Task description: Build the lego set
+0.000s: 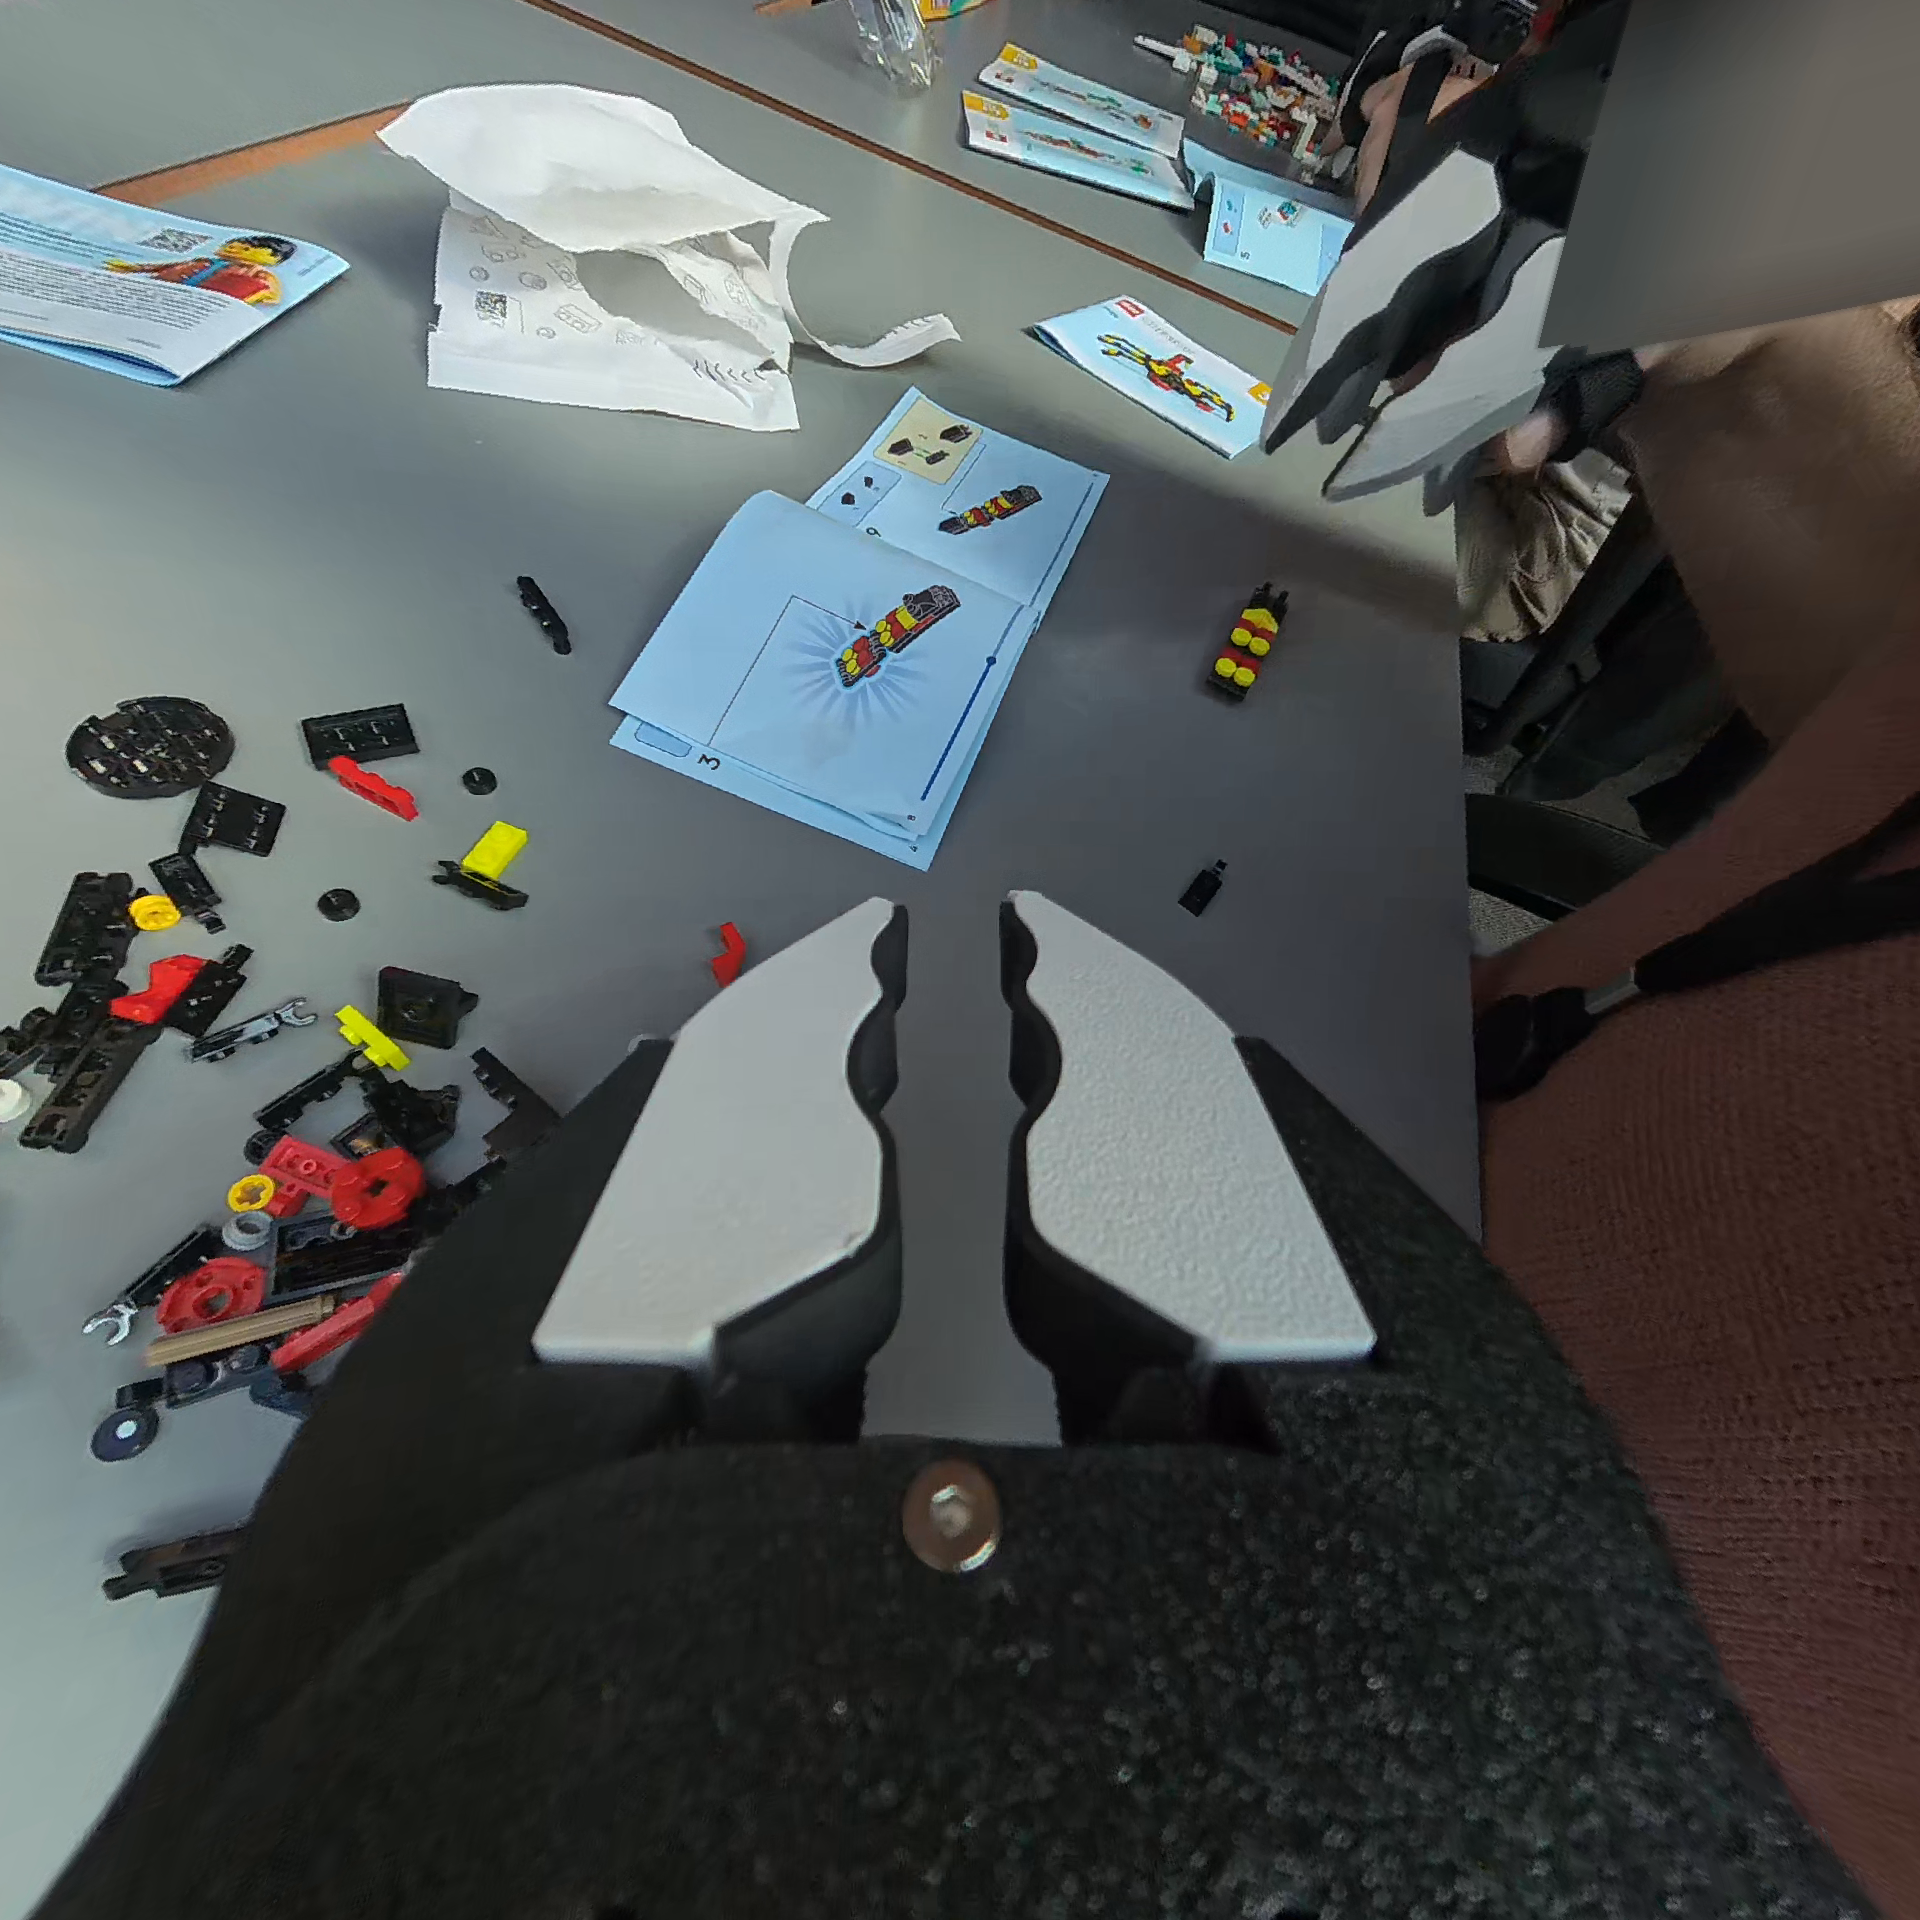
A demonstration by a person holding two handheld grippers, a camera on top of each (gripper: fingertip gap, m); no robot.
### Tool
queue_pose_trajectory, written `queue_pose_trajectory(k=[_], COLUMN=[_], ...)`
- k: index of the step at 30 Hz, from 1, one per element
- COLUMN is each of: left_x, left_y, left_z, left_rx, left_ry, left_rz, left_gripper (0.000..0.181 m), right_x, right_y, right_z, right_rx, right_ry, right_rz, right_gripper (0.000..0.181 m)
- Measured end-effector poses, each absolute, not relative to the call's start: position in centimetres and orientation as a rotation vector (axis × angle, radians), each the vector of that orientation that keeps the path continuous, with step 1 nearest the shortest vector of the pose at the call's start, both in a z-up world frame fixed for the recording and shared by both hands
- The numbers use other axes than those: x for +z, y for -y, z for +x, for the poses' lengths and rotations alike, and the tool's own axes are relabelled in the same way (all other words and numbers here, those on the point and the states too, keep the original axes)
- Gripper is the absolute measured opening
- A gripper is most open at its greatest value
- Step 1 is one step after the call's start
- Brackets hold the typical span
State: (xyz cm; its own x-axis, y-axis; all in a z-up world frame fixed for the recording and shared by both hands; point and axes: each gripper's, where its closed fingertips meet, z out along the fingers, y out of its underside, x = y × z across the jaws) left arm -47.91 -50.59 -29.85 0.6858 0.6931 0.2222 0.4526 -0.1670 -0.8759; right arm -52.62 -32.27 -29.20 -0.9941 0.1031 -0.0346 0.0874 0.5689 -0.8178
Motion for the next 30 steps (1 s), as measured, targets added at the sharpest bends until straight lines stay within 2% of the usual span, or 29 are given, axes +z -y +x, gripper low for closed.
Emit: queue_pose_trajectory(k=[1, 7, 20, 25, 30], left_x=[-29.7, -29.0, -30.3, -30.0, -30.6], left_y=[50.9, 52.8, 53.2, 54.7, 55.8], left_z=[-48.1, -49.1, -47.8, -47.1, -45.7], left_rx=[0.298, 0.494, 0.566, 0.676, 0.698], left_ry=[0.909, 0.911, 0.905, 0.957, 1.02], left_rz=[-1.801, -1.8, -1.882, -1.864, -1.844], left_gripper=[0.017, 0.017, 0.033, 0.032, 0.032], right_x=[-28.6, -26.7, -27.3, -26.9, -29.0], right_y=[31.5, 31.1, 32.0, 37.7, 45.7], right_z=[-53.4, -56.0, -56.1, -56.5, -58.2], right_rx=[1.452, 1.432, 1.406, 1.515, 1.388], right_ry=[2.736, 2.635, 2.704, 2.703, 2.776], right_rz=[-0.198, -0.221, -0.197, -0.101, 0.152], right_gripper=[0.021, 0.021, 0.021, 0.02, 0.018])
